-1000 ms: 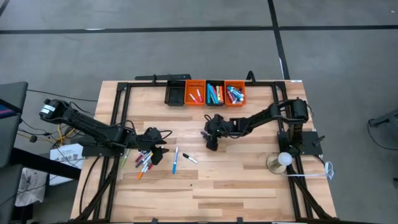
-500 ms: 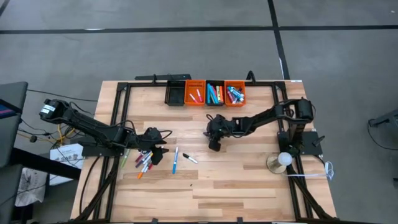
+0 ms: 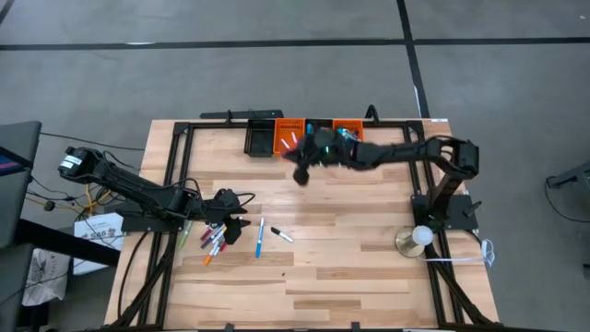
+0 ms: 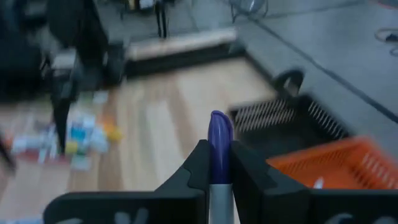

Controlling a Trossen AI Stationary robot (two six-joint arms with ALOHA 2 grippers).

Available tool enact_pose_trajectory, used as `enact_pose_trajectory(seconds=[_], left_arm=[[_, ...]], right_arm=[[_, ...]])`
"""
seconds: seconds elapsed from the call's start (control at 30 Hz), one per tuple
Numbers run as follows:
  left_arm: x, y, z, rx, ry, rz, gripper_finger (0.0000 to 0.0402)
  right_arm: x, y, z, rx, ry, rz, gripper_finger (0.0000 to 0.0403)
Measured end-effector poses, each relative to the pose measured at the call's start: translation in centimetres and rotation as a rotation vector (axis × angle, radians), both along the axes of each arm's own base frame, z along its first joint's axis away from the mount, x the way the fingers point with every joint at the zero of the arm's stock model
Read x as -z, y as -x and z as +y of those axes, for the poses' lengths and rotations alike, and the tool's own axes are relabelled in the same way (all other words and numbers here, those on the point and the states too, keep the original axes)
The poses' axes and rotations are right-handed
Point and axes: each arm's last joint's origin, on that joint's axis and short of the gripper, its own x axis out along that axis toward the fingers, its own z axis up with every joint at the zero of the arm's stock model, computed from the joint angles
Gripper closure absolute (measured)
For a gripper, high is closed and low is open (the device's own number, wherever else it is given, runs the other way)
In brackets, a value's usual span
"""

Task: Pick & Place Markers
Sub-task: Put the white blue highlighter pen into the left orange bin, then put the white black highlighter pen into the left orange bin

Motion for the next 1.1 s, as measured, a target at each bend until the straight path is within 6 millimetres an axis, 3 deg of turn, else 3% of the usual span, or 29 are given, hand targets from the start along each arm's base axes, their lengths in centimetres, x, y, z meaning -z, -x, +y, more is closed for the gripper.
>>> enact_pose_trajectory(seconds=[0.1,0.2,0.4,0.53,0.67,1.1], left_arm=[[0.0,0.0,0.0,0.000,0.000,0.000,0.0188],[0.0,0.0,0.0,0.000,0.000,0.000,0.0188],[0.0,0.0,0.0,0.001,0.000,0.000,0.0188],[0.0,0.0,0.0,0.003,-0.004,-0.002,0.0188],[0.0,0.0,0.0,0.005,-0.005,-0.002,0.0188],[-0.1,0.0,0.0,0.005,-0.004,-0.007,0.0188]], right_arm=[[-0.9,-0.8,-2.7,0.058,-0.024,-0.029,0.0368],[-0.3,-1.5,-5.3,0.107,-0.063,-0.025,0.0351],[2.6,-2.8,-8.8,0.174,-0.098,0.027,0.0358],[3.8,-3.2,-9.3,0.187,-0.088,0.054,0.0350],[4.4,-3.0,-9.2,0.190,-0.106,0.107,0.0317],[4.1,-2.7,-9.2,0.229,-0.094,0.133,0.0200]])
